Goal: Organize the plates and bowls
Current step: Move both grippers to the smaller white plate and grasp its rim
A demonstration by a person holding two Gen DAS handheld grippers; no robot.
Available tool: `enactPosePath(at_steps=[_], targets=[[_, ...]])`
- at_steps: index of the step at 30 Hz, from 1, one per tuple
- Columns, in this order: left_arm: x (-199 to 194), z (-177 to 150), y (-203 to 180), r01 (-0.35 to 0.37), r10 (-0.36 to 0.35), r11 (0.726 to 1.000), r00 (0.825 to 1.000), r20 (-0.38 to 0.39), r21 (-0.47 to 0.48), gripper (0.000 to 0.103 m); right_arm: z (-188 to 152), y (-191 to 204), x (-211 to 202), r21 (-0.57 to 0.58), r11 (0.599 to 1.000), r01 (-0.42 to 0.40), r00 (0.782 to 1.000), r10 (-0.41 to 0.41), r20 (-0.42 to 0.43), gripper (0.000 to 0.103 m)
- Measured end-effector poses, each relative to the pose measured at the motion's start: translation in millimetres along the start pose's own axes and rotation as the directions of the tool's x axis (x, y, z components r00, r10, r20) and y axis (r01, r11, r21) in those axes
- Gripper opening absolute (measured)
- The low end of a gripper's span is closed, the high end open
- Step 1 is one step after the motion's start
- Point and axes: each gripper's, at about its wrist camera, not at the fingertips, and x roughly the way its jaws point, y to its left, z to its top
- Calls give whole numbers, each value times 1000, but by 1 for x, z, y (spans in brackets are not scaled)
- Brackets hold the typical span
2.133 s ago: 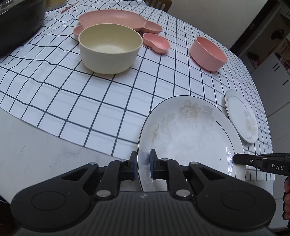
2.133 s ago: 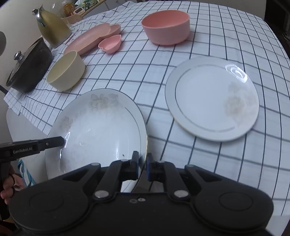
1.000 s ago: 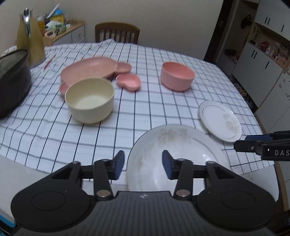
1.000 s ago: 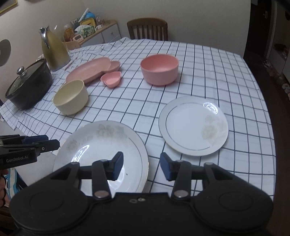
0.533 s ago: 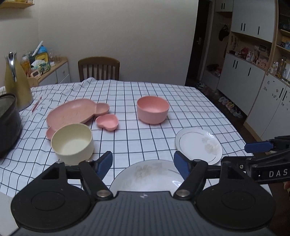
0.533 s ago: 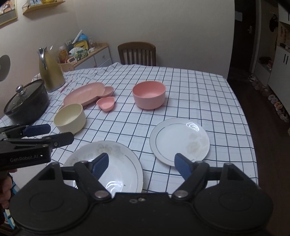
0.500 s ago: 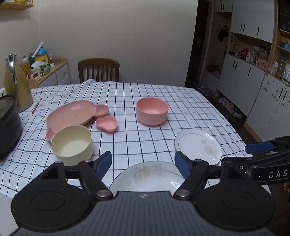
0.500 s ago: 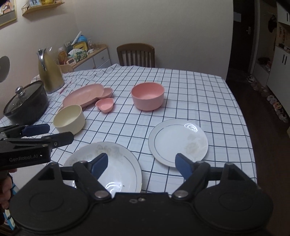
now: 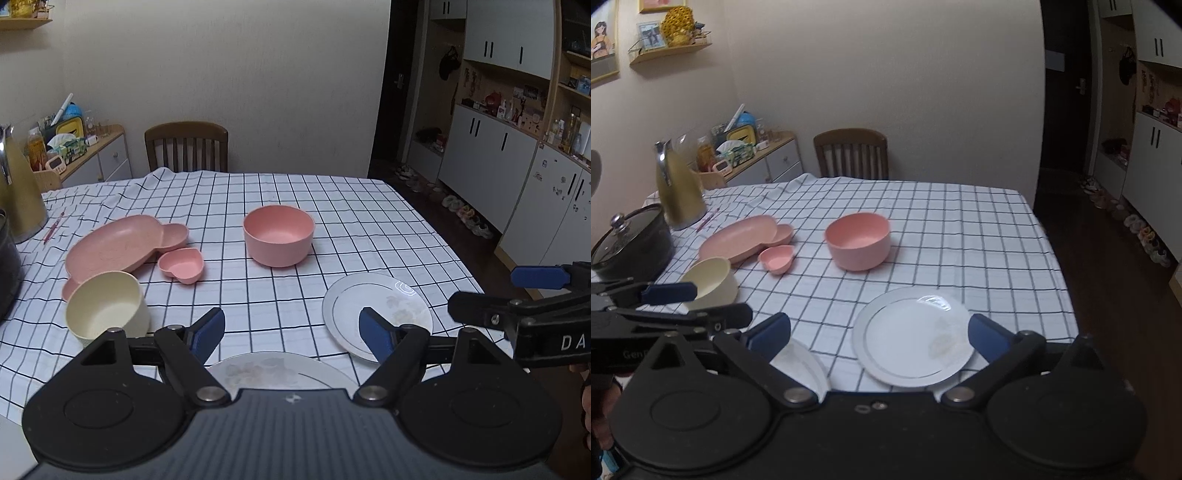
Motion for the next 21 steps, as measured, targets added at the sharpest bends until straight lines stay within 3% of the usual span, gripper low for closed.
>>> enactPosePath(at_steps=[5,11,21], targets=[[24,7,-15,-42,41,999,998,-48,-17,79,4,-32,13,22,1000,0,1000,0,0,103],[55,10,-30,-64,58,997,990,-127,-49,79,10,-60,46,-9,1000,-10,993,9,-118,102],[114,8,-40,-70,39,991,967,-252,-114,79,6,-93,106,-18,999,-39,969,34,-244,87]])
